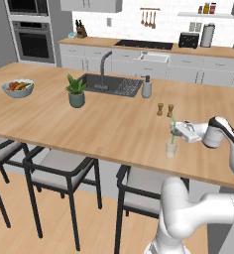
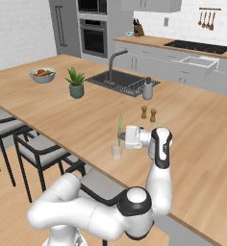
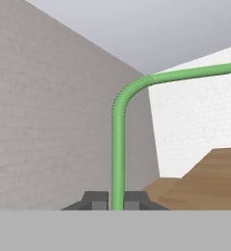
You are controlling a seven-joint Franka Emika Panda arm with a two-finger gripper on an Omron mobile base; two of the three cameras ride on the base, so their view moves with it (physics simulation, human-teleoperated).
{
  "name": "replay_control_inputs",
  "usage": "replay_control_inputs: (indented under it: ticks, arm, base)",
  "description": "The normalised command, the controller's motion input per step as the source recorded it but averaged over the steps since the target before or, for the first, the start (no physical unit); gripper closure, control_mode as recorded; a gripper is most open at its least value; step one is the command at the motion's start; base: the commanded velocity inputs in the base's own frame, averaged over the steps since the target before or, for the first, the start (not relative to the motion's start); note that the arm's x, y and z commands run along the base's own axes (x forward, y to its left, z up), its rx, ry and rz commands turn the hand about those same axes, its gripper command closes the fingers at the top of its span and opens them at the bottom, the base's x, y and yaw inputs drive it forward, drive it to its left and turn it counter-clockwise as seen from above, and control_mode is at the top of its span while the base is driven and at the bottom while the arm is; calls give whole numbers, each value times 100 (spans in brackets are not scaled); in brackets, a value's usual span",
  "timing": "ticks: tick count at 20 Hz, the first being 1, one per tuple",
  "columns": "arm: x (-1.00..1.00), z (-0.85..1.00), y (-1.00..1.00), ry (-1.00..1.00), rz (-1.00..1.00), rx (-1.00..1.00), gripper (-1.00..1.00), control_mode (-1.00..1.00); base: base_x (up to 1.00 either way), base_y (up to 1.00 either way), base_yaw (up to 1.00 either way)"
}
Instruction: Take a straw from the drawer in front and place it inside the glass cup on the dining counter.
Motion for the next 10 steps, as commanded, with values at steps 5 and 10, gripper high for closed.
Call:
replay_control_inputs:
  ticks: [5, 10]
  arm:
    - [11, -12, -2, 2, 2, 0, 100, -100]
    - [6, -10, -1, 1, 2, 0, 100, -100]
  base:
    - [0, 0, 0]
    - [0, 0, 0]
